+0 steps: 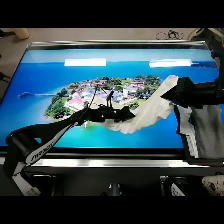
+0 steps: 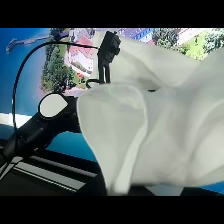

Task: Fold the shirts.

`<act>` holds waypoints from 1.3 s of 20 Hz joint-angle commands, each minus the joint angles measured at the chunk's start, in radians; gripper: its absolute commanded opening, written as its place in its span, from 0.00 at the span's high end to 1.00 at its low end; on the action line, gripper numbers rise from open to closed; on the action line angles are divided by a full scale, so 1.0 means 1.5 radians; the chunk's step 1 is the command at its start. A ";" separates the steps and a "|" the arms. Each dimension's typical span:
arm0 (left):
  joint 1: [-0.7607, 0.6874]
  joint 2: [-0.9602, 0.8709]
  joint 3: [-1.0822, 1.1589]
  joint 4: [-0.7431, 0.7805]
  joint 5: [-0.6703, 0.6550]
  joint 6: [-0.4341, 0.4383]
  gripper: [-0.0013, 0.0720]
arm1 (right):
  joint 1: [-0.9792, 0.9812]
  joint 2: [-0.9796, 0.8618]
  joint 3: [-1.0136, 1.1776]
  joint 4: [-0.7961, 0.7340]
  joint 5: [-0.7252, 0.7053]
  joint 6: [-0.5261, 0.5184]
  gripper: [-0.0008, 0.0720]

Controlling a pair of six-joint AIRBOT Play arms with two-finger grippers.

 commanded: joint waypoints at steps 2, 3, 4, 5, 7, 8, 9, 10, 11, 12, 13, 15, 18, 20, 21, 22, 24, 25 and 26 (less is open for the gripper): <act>0.098 0.072 0.021 0.134 -0.054 0.010 0.96 | 0.045 -0.068 0.004 0.023 -0.073 -0.003 0.96; 0.133 0.118 0.021 0.222 -0.054 -0.023 0.96 | 0.083 -0.100 0.004 0.024 -0.111 -0.007 0.96; 0.173 0.173 0.021 0.325 -0.054 -0.066 0.96 | 0.124 -0.132 0.004 0.031 -0.150 -0.010 0.96; 0.212 0.227 0.021 0.419 -0.054 -0.105 0.96 | 0.166 -0.168 0.004 0.043 -0.196 -0.017 0.96; 0.300 0.341 0.021 0.584 -0.058 -0.181 0.95 | 0.247 -0.250 0.005 0.089 -0.300 -0.028 0.96; 0.349 0.397 0.021 0.640 -0.062 -0.211 0.95 | 0.279 -0.290 0.005 0.120 -0.342 -0.040 0.96; 0.394 0.444 0.021 0.669 -0.066 -0.225 0.95 | 0.308 -0.335 0.005 0.158 -0.380 -0.052 0.96; 0.439 0.489 0.021 0.680 -0.074 -0.226 0.95 | 0.329 -0.375 0.005 0.192 -0.410 -0.061 0.96; 0.480 0.527 0.021 0.679 -0.085 -0.226 0.95 | 0.350 -0.417 0.007 0.219 -0.436 -0.062 0.96; 0.510 0.555 0.021 0.679 -0.097 -0.226 0.95 | 0.364 -0.450 0.008 0.245 -0.460 -0.062 0.85; 0.535 0.579 0.021 0.679 -0.113 -0.226 0.95 | 0.371 -0.478 0.008 0.276 -0.473 -0.064 0.37; 0.564 0.603 0.021 0.680 -0.148 -0.223 0.95 | 0.363 -0.489 0.008 0.305 -0.453 -0.101 0.10; 0.573 0.603 0.020 0.712 -0.186 -0.207 0.95 | 0.288 -0.431 0.008 0.182 -0.350 -0.097 0.10; 0.574 0.599 0.004 0.727 -0.183 -0.206 0.95 | 0.214 -0.380 0.008 -0.026 -0.232 -0.023 0.10; 0.574 0.595 -0.008 0.729 -0.183 -0.206 0.95 | 0.178 -0.365 0.004 -0.154 -0.133 0.018 0.10; 0.573 0.591 -0.021 0.729 -0.183 -0.206 0.95 | 0.158 -0.357 -0.015 -0.255 -0.055 0.041 0.11; 0.570 0.584 -0.049 0.729 -0.184 -0.206 0.95 | 0.150 -0.349 -0.101 -0.298 -0.015 0.045 0.11; 0.566 0.584 -0.059 0.729 -0.183 -0.206 0.95 | 0.156 -0.349 -0.146 -0.254 -0.055 0.035 0.11; 0.562 0.584 -0.067 0.729 -0.184 -0.206 0.95 | 0.164 -0.349 -0.183 -0.203 -0.120 0.036 0.11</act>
